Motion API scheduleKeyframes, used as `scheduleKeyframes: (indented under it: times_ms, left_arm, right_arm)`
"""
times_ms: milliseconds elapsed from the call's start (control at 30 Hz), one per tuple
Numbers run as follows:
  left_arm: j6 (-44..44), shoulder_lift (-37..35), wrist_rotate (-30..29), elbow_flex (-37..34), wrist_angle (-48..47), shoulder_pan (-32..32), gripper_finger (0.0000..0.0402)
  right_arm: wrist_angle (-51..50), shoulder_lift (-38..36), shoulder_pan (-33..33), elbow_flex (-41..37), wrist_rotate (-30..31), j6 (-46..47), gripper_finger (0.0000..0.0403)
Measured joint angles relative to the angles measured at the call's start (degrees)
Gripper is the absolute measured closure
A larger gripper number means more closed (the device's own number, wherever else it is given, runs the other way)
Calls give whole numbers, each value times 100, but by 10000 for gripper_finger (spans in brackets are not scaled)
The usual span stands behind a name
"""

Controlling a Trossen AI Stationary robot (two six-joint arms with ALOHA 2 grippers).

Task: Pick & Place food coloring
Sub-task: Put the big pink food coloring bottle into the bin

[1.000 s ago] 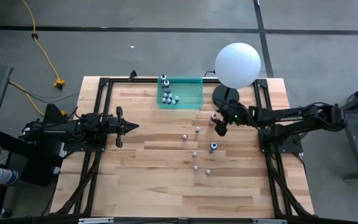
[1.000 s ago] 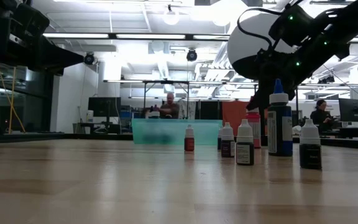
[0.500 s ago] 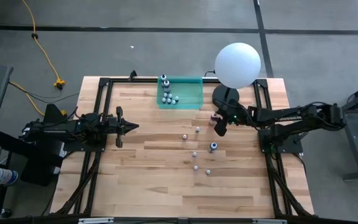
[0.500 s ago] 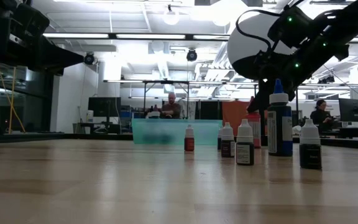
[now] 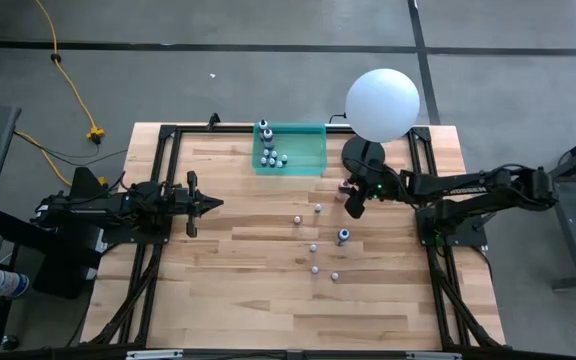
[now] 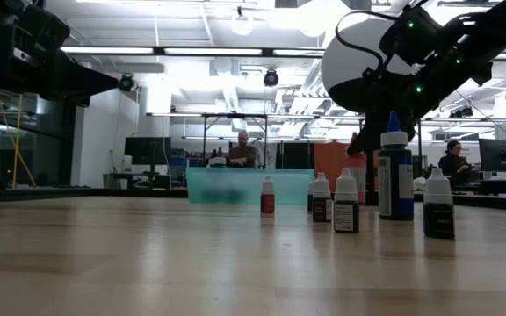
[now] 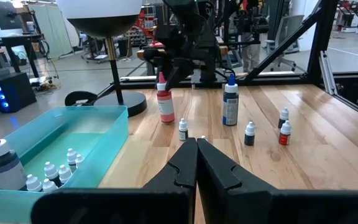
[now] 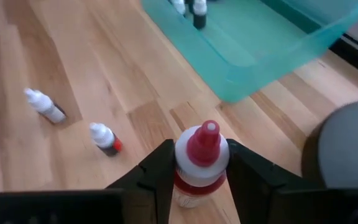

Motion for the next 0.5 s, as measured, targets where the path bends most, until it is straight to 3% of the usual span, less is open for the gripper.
scheduleKeyframes:
  times_ms: [267, 500]
  left_arm:
    - [0, 0, 0, 0, 0, 2, 401]
    - [0, 0, 0, 2, 0, 2, 401]
  right_arm:
    - [88, -258, 142, 161, -253, 88, 293]
    - [-532, -324, 349, 964, -308, -37, 293]
